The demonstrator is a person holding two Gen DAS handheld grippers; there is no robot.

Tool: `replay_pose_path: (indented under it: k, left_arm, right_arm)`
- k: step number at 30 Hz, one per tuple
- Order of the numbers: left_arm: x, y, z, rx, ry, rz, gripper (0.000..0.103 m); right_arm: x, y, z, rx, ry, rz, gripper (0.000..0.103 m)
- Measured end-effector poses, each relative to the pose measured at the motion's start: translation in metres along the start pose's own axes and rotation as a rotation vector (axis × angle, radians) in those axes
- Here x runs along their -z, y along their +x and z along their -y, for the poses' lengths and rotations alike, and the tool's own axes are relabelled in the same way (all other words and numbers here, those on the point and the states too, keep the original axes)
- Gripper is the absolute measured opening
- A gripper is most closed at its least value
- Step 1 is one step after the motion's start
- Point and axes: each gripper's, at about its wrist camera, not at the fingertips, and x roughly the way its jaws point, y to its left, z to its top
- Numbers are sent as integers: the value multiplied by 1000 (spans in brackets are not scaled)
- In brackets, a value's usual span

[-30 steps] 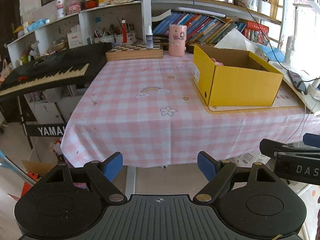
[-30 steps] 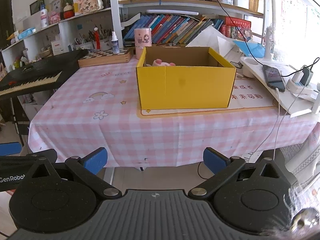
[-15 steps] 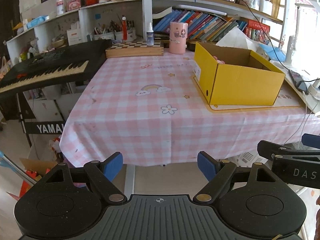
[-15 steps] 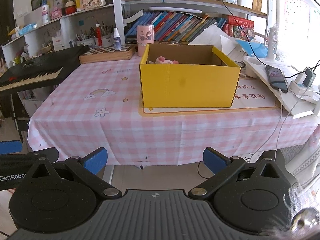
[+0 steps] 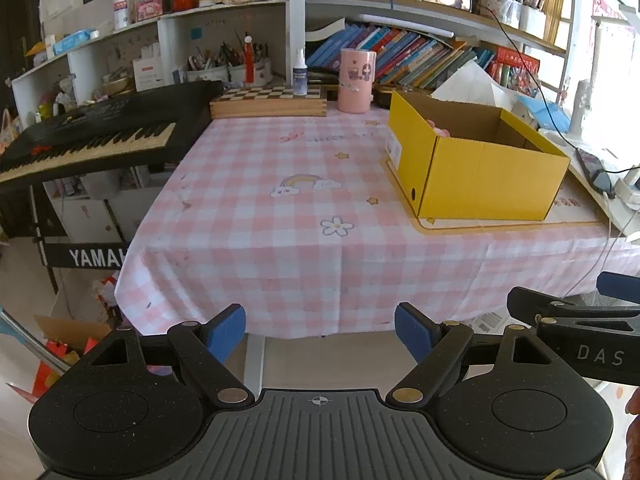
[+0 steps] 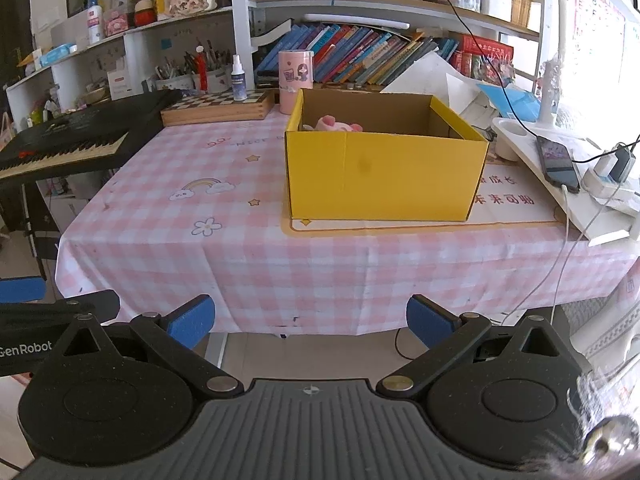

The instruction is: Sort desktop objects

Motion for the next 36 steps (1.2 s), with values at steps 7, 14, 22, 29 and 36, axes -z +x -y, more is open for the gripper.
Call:
replay_pose_path:
  k: [7, 14, 22, 29, 36]
  left_arm:
    - [-2, 0, 1, 3, 1, 3, 85]
    - [-2, -1, 3, -7, 8, 8, 85]
    - [-2, 0, 1, -11, 5, 0, 85]
    - [-1, 3, -1, -11, 0, -15, 85]
    - [1, 4, 0, -5, 12, -28, 85]
  right_arm:
    - [-4, 1, 1, 2, -9, 6, 103]
    - [-4, 2, 3, 3, -1, 1, 103]
    - [-4, 3, 2, -2, -5, -1, 103]
    - [-4, 4, 1, -3, -8, -2, 103]
    - [-5, 3, 0, -1, -6, -4, 103]
